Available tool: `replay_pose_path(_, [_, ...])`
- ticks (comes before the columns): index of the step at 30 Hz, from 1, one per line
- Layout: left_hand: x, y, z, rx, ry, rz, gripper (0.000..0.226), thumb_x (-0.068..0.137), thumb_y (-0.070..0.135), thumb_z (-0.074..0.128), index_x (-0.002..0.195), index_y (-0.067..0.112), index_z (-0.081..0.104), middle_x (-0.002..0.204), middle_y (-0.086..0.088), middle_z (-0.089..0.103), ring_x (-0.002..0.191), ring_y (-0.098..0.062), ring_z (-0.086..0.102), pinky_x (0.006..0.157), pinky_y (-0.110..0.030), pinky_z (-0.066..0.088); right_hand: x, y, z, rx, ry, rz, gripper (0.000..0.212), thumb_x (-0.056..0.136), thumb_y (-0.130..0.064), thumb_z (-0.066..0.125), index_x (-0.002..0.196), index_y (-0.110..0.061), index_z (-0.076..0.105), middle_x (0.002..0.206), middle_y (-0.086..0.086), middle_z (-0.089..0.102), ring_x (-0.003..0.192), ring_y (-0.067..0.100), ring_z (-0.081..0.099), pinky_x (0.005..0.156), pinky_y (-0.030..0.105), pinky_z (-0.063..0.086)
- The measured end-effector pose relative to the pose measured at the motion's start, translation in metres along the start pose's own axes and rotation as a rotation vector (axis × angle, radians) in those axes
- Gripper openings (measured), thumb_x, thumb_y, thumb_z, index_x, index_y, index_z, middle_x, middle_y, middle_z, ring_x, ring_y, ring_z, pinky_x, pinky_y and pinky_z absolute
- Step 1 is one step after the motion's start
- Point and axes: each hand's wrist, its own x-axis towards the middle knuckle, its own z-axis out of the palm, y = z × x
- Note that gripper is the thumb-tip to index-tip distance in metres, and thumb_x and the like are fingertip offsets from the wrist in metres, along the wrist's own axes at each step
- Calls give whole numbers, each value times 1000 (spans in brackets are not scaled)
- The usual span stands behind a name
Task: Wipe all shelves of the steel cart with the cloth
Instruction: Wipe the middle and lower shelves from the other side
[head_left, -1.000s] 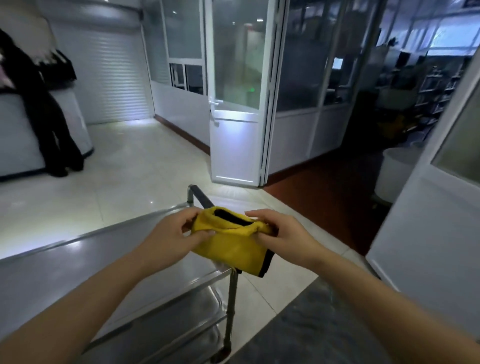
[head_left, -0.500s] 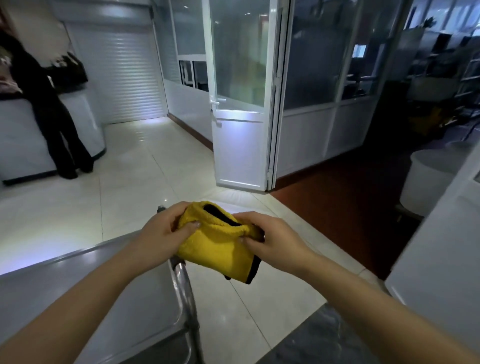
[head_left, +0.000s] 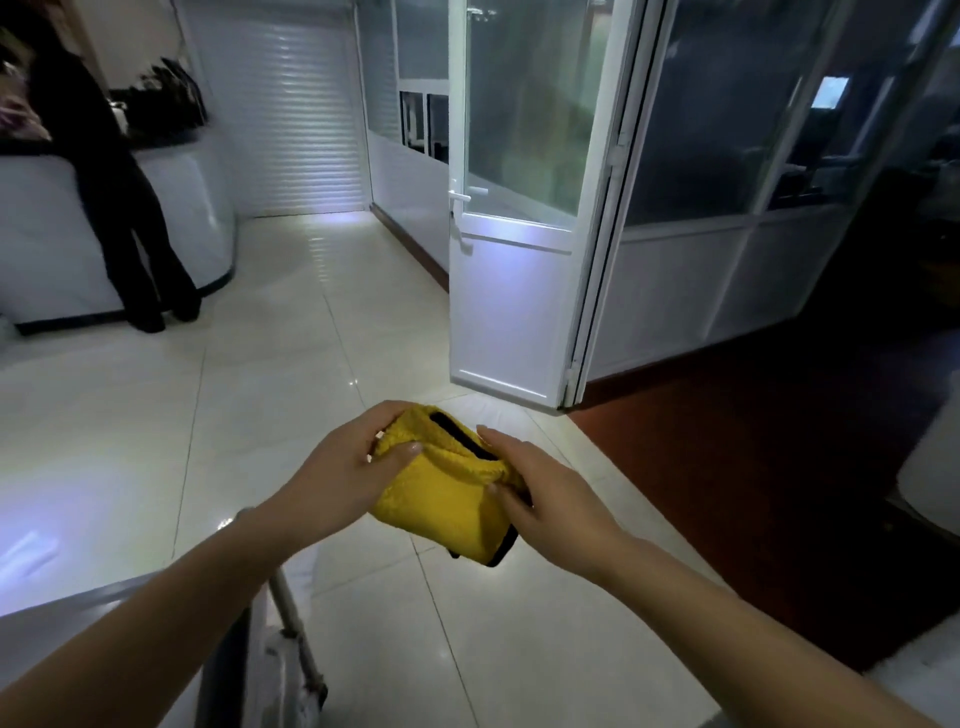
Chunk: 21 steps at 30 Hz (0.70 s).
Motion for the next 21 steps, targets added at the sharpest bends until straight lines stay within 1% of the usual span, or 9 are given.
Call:
replay_pose_path(2, [37, -4, 5, -10, 1, -25, 35, 89, 53, 49, 123, 45, 50, 116, 17, 59, 104, -7, 56, 84, -25, 48, 33, 32, -4, -23, 13, -61, 60, 98, -33, 49, 147, -44, 16, 138, -9, 47, 115, 4, 48, 97, 26, 45])
replay_pose_path(4, [76, -9, 10, -18, 32, -31, 24, 91, 51, 51, 115, 48, 51, 111, 20, 59, 103, -5, 56, 85, -25, 48, 67, 65, -6, -45, 7, -136, 67, 97, -38, 50, 143, -52, 4, 143, -10, 41, 117, 3, 44, 97, 25, 45])
replay_pose_path(7, [130, -22, 17, 17, 117, -83, 22, 95, 29, 56, 111, 44, 54, 107, 15, 60, 101, -15, 58, 84, -32, 50, 123, 116, -3, -100, -10, -259, 73, 95, -51, 48, 144, -54, -6, 159, -14, 11, 141, 9, 24, 110, 28, 34])
replay_pose_path(9, [162, -30, 18, 2, 219, -167, 24, 94, 26, 58, 117, 35, 58, 113, 7, 61, 102, -20, 58, 83, -37, 52, 161, 141, 4, -146, 6, -356, 77, 92, -59, 45, 148, -47, -6, 159, -17, -4, 145, 8, 13, 113, 25, 20])
replay_pose_path(10, [176, -33, 17, -13, 285, -228, 25, 93, 27, 59, 117, 33, 60, 114, 4, 61, 102, -21, 58, 81, -38, 53, 179, 150, 8, -159, 12, -406, 79, 91, -62, 45, 151, -41, -3, 160, -14, -5, 146, 9, 8, 113, 26, 16])
replay_pose_path(12, [201, -39, 14, -64, 402, -329, 23, 91, 30, 62, 114, 32, 62, 110, 2, 63, 99, -22, 60, 78, -39, 56, 212, 162, 18, -136, -7, -511, 84, 90, -63, 50, 154, -30, 5, 162, -4, 0, 149, 16, 4, 116, 37, 17])
replay_pose_path(15, [233, -53, 3, -201, 542, -455, 24, 89, 28, 65, 114, 28, 62, 104, -4, 65, 93, -25, 64, 71, -39, 58, 265, 172, 38, -100, -48, -659, 92, 85, -60, 58, 154, -26, 8, 162, 5, 1, 149, 27, 4, 115, 52, 16])
replay_pose_path(18, [251, -76, -14, -361, 635, -568, 29, 89, 24, 66, 117, 23, 60, 105, -11, 64, 94, -30, 65, 66, -39, 58, 318, 167, 65, -64, -78, -726, 90, 84, -55, 61, 153, -25, 11, 162, 10, 5, 148, 32, 6, 115, 55, 20])
replay_pose_path(21, [264, -106, -44, -471, 692, -648, 33, 88, 21, 67, 119, 15, 59, 107, -15, 66, 92, -31, 68, 64, -38, 58, 374, 148, 100, -22, -128, -757, 79, 91, -39, 60, 150, -23, 12, 159, 16, 14, 147, 35, 11, 113, 58, 26])
